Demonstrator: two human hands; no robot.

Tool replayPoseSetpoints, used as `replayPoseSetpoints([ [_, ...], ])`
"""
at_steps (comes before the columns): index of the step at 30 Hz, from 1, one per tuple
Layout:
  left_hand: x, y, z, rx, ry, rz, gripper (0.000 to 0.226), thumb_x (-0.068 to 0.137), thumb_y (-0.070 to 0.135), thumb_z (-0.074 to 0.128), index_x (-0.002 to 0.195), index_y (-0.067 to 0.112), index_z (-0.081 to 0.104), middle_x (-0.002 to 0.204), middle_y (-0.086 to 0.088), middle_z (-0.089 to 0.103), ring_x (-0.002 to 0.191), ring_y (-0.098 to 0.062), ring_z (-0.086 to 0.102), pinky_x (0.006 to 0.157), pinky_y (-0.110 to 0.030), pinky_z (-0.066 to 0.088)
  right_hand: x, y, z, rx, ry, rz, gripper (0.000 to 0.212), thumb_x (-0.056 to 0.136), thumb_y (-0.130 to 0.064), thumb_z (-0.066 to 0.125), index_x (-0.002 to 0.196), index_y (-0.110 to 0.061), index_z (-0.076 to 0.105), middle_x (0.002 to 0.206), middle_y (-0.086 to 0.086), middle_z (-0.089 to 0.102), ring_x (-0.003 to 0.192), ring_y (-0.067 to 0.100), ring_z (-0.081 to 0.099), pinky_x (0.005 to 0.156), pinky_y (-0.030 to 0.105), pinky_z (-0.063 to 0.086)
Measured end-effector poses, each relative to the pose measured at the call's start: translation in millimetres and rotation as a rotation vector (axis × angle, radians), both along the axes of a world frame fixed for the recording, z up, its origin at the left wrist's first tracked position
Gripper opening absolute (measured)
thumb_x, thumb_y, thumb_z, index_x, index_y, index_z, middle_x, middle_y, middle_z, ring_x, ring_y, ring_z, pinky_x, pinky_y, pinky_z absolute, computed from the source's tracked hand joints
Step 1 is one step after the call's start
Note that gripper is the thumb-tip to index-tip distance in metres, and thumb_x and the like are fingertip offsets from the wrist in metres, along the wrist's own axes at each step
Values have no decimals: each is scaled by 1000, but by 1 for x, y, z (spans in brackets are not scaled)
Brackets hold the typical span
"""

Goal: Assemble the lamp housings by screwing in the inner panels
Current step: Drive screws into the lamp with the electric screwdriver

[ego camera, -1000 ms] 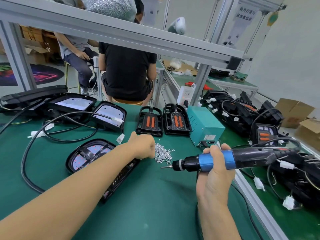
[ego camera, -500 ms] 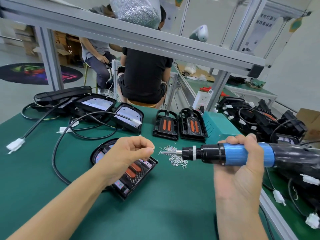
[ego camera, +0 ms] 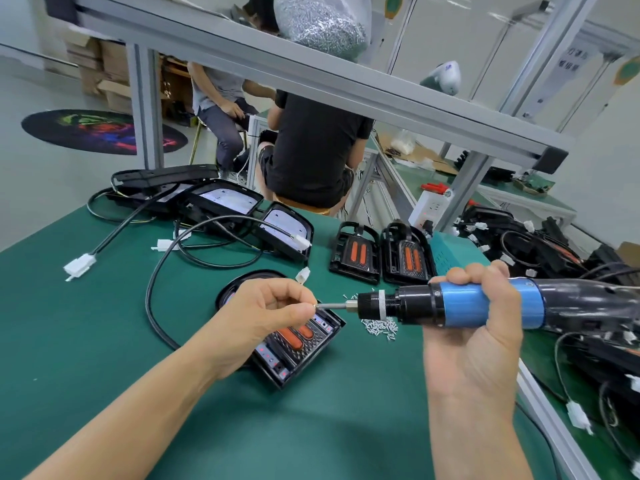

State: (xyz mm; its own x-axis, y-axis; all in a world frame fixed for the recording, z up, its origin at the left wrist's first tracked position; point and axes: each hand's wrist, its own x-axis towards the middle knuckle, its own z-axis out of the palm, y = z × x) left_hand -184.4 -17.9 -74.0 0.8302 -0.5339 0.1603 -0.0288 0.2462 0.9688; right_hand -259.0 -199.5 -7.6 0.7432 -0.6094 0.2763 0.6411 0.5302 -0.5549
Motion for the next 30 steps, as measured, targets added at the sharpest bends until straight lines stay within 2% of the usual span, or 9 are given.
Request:
replayPoseSetpoints([
  [4, 1, 5, -3, -34, -12, -5, 3, 73, 15, 71, 74, 16, 73, 70, -3, 63, 63, -9, 58, 61, -17, 51, 2, 6, 0, -12, 10, -4, 21, 87, -3, 55, 91, -23, 52, 67, -10, 55, 62, 6, 58, 69, 21, 52],
  [10, 3, 19, -9, -50, -40, 40, 7, 71, 19, 77, 75, 15, 73, 72, -11, 68, 61, -15, 61, 61, -18, 50, 8, 20, -2, -35, 3, 25, 20, 86, -5, 56, 93, -24, 53, 68, -10, 57, 63, 6, 59, 70, 20, 52],
  [17, 6, 43, -20, 5, -35, 140, 3, 71, 13, 76, 74, 14, 76, 71, -9, 71, 58, -11, 61, 59, -17, 50, 21, 39, -13, -36, 58, 90, 21, 88, -2, 55, 94, -23, 54, 69, -8, 56, 62, 7, 58, 66, 20, 52],
  [20, 7, 46, -28, 166, -113, 187, 17, 81, 3, 70, 73, 17, 73, 69, -3, 69, 63, -10, 59, 64, -19, 49, 24, 42, -20, -102, 90, 71, 25, 81, -4, 59, 97, -22, 52, 69, -7, 55, 63, 8, 58, 64, 21, 51],
  [22, 8, 46, -33, 346, -215, 268, 18, 85, 8, 67, 74, 21, 70, 71, -2, 67, 64, -7, 55, 69, -21, 46, 25, 42, -26, -164, 130, 33, 30, 76, -6, 60, 100, -22, 51, 69, -6, 53, 62, 9, 56, 63, 22, 49],
  [25, 6, 43, -43, 546, -346, 374, 15, 88, 18, 65, 76, 28, 66, 59, -3, 55, 53, -6, 40, 57, -19, 37, 23, 39, -36, -250, 170, 15, 35, 76, -6, 60, 105, -21, 47, 67, -6, 53, 62, 11, 55, 63, 23, 49],
  [27, 4, 40, -46, 616, -405, 397, 11, 88, 21, 64, 79, 27, 66, 48, 6, 43, 50, -9, 37, 54, -19, 30, 20, 38, -41, -315, 176, 11, 34, 78, -5, 60, 104, -20, 44, 66, -7, 54, 63, 12, 54, 64, 23, 49],
  [30, 0, 35, -46, 666, -486, 428, 9, 89, 20, 63, 82, 24, 65, 52, 22, 49, 55, -4, 44, 53, -14, 26, 17, 38, -46, -377, 157, 10, 33, 79, -3, 58, 103, -19, 42, 64, -8, 54, 65, 12, 54, 66, 24, 49],
])
